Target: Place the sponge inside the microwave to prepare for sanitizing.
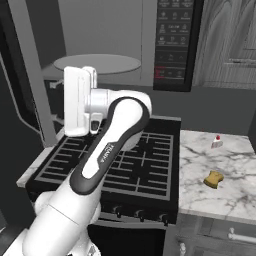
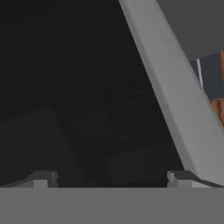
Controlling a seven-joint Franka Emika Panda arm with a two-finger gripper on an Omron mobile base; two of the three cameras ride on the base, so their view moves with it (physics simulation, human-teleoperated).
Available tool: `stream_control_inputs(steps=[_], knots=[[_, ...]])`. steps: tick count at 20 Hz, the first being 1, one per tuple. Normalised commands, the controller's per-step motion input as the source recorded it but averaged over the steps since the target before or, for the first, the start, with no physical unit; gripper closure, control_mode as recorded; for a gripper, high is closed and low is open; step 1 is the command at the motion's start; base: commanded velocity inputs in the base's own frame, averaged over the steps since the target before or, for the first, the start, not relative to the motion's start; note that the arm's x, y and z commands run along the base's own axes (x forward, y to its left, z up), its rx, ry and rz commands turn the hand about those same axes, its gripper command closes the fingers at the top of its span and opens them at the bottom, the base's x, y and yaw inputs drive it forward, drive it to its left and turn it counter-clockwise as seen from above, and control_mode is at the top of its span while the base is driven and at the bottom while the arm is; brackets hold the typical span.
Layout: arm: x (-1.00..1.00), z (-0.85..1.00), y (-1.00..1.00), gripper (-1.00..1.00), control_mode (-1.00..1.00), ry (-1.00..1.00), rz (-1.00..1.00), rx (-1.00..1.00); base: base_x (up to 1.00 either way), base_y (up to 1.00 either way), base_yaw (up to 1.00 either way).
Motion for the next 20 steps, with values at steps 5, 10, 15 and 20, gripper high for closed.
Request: stream_control_inputs(steps=[5, 10, 15, 20], knots=[[-0.23, 0.12, 0.59, -1.0, -1.0, -0.15, 0.0, 0.0, 0.0, 0.0, 0.0], [-0.25, 0.01, 0.66, -1.0, -1.0, -0.14, 0.0, 0.0, 0.0, 0.0, 0.0], [-0.26, 0.0, 0.72, -1.0, -1.0, -0.1, -0.02, -0.01, 0.0, 0.0, 0.0], [-0.22, 0.0, 0.75, -1.0, -1.0, 0.0, -0.02, 0.0, 0.0, 0.0, 0.0]])
